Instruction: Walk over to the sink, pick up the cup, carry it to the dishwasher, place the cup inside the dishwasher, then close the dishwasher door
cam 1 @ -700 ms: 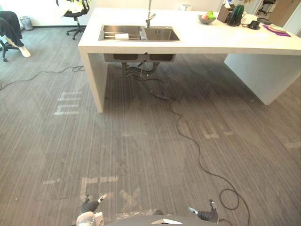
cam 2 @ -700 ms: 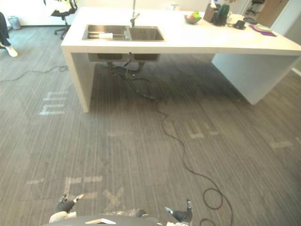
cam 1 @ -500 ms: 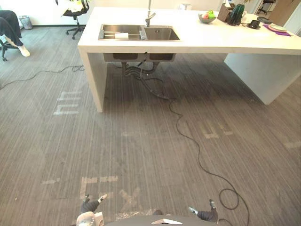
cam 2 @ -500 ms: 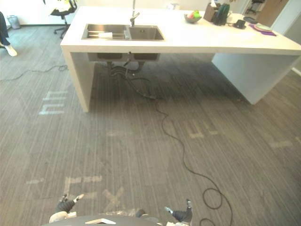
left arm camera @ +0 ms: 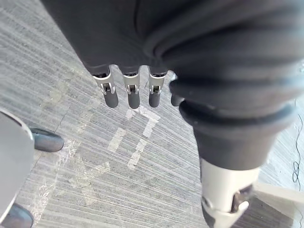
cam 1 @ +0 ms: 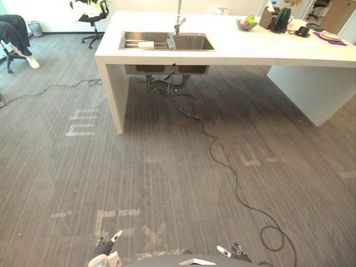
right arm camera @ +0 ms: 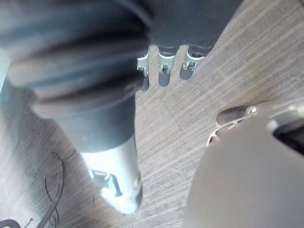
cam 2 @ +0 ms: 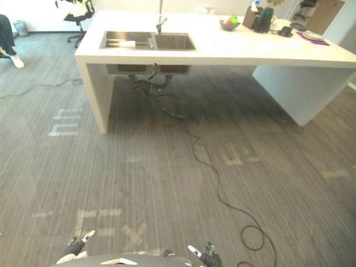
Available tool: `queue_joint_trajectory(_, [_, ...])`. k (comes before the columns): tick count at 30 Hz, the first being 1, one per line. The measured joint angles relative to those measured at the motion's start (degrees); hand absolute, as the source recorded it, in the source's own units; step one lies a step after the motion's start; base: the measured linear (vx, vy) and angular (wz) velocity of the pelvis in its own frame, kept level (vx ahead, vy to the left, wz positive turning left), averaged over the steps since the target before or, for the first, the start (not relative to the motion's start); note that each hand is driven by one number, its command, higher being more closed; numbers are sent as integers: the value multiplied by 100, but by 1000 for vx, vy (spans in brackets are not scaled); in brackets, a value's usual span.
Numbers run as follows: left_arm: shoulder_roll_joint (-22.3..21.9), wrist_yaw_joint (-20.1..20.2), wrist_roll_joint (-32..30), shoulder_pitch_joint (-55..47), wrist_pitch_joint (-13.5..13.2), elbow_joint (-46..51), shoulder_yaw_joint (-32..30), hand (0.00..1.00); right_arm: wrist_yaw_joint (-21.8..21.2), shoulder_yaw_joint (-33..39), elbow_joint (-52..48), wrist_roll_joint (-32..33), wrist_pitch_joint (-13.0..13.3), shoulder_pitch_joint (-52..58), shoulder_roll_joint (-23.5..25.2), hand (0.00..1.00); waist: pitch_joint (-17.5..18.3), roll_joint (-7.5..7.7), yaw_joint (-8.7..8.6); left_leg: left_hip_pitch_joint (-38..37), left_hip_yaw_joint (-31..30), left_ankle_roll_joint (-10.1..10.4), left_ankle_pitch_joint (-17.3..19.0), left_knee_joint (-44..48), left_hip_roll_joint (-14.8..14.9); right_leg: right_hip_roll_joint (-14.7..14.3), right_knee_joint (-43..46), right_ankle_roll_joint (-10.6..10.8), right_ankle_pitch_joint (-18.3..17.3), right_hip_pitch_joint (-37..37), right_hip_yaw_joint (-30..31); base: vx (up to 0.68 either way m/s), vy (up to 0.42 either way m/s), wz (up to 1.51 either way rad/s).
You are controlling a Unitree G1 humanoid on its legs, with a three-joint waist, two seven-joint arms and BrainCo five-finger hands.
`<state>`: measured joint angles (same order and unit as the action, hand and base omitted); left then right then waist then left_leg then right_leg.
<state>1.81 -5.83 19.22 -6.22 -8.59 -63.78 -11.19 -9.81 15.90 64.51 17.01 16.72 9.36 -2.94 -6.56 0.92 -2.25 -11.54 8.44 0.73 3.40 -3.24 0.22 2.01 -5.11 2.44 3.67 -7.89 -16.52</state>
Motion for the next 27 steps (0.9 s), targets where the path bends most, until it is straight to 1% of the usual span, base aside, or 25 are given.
queue_joint_trajectory(3, [4,100,-34,0,-25,-3,0,0,-176,-7,5,349,-308,-26,-24,0,-2,4,0,4,-64,-15,-11,-2,-2,2,4,8,-20,-11,-25,1,-3,8])
queue_joint_trajectory(5, [-4,109,-85,10,-57,3,4,0,-278,-11,-6,512,-461,-59,-51,0,-13,20,-7,4,-84,-33,0,13,-12,49,297,24,-233,66,-60,12,11,8])
queue_joint_trajectory(6, [-15,107,-153,36,-71,8,15,0,-337,-9,-73,637,-520,-67,-59,0,-89,-15,-24,-8,-112,-46,38,40,-20,181,1021,36,-567,352,-82,0,32,13])
queue_joint_trajectory(7, [-11,101,-185,39,-87,13,19,0,-378,-14,-93,699,-548,-66,-54,0,-136,-34,-36,-13,-132,-66,50,57,-52,288,1446,67,-772,511,-80,1,48,19])
queue_joint_trajectory(8, [1,60,-248,60,-162,33,28,0,-425,-57,-141,842,-608,-68,-44,0,-200,84,-32,-73,-135,-106,92,117,-149,536,2378,109,-1124,832,-18,1,44,14])
queue_joint_trajectory(9, [6,-30,-258,69,-217,59,37,0,-506,-177,-236,981,-691,-45,-58,0,-308,58,-10,-151,-132,-134,140,144,-234,755,3221,26,-1275,1142,35,5,36,8])
queue_joint_trajectory(10, [6,-70,-258,62,-240,79,36,0,-534,-214,-262,1032,-717,-44,-66,0,-337,114,-7,-182,-133,-157,156,161,-275,832,3551,-11,-1302,1276,56,0,0,0])
queue_joint_trajectory(11, [1,-157,-256,61,-275,100,36,0,-624,-240,-279,1149,-732,-66,-91,0,-361,116,-8,-220,-171,-203,205,219,-299,918,3985,-10,-1305,1466,184,71,-9,4])
queue_joint_trajectory(12, [-3,-246,-258,57,-274,124,35,0,-704,-241,-287,1295,-729,-72,-101,0,-386,115,-52,-330,-245,-273,248,225,-275,969,4303,34,-1422,1615,212,115,-30,10])
queue_joint_trajectory(13, [-7,-280,-259,64,-273,128,35,0,-747,-230,-288,1348,-722,-72,-92,0,-400,123,-69,-349,-296,-264,260,228,-253,963,4281,33,-1565,1644,214,156,-80,27])
queue_joint_trajectory(14, [-17,-349,-278,115,-268,126,21,0,-823,-226,-287,1492,-712,-78,-81,0,-416,53,-107,-337,-373,-228,334,308,-148,920,4052,24,-1730,1728,216,138,-113,31])
queue_joint_trajectory(15, [-50,-420,-364,154,-265,128,-17,0,-892,-219,-293,1586,-676,-78,-100,0,-466,2,-99,-293,-401,-169,482,403,21,821,3687,39,-1694,1878,309,143,-152,32])
queue_joint_trajectory(16, [-75,-462,-415,178,-246,129,-52,0,-897,-215,-294,1656,-670,-75,-89,0,-483,-40,-89,-250,-445,-57,600,492,160,751,3302,83,-1537,2003,408,131,-142,23])
queue_joint_trajectory(17, [-105,-498,-466,201,-216,136,-149,0,-900,-211,-305,1675,-664,-69,-70,0,-502,-53,-89,-247,-493,-2,682,540,250,723,2990,113,-1364,2051,475,220,-197,23])
queue_joint_trajectory(18, [-150,-549,-517,224,-126,166,-355,0,-901,-203,-348,1702,-647,-40,-44,0,-520,-50,-85,-252,-564,115,862,684,426,687,2440,149,-1030,2124,692,371,-346,25])
queue_joint_trajectory(19, [-186,-616,-643,223,-27,230,-547,0,-901,-208,-420,1703,-642,6,-22,0,-536,-33,-65,-276,-667,274,1154,986,599,683,2012,241,-748,2148,906,411,-394,28])
queue_joint_trajectory(20, [-203,-625,-720,227,12,275,-640,0,-899,-210,-518,1704,-643,67,9,0,-541,-12,-52,-284,-706,357,1316,1142,654,709,1951,280,-717,2118,992,469,-476,34])
queue_joint_trajectory(21, [-238,-635,-807,215,82,354,-743,0,-913,-190,-658,1745,-644,162,47,0,-555,-14,-26,-389,-809,475,1649,1406,780,793,2202,438,-451,2093,925,361,-364,33])
queue_joint_trajectory(22, [-303,-635,-837,201,101,364,-802,0,-927,-183,-749,1751,-649,211,16,0,-551,-95,-20,-468,-835,460,1791,1475,912,746,2538,440,-436,2132,864,470,-433,45])
queue_joint_trajectory(23, [-440,-638,-904,128,99,390,-897,0,-1010,-126,-902,1757,-642,285,-35,0,-516,-150,-15,-594,-879,328,1904,1554,1094,642,3204,232,-769,2273,736,509,-394,29])
queue_joint_trajectory(24, [-540,-644,-975,96,72,464,-907,0,-1008,-101,-958,1750,-674,323,-131,0,-481,-314,6,-558,-920,303,1820,1918,1222,578,3658,131,-1204,2365,665,602,-456,20])
queue_joint_trajectory(25, [-592,-649,-1040,77,61,468,-926,0,-998,-95,-960,1749,-741,283,-185,0,-461,-348,7,-419,-1011,295,1688,2228,1267,538,3821,75,-1434,2370,629,502,-375,-1])
queue_joint_trajectory(26, [-644,-653,-1059,63,58,466,-988,0,-990,-89,-958,1744,-845,245,-237,0,-417,-414,9,-313,-1101,266,1492,2521,1298,472,3851,36,-1596,2292,612,374,-295,-3])
queue_joint_trajectory(27, [-666,-653,-1061,46,52,456,-1052,0,-980,-49,-959,1736,-917,192,-258,0,-385,-453,5,-238,-1181,257,1321,2739,1321,430,3822,16,-1677,2195,577,460,-302,17])
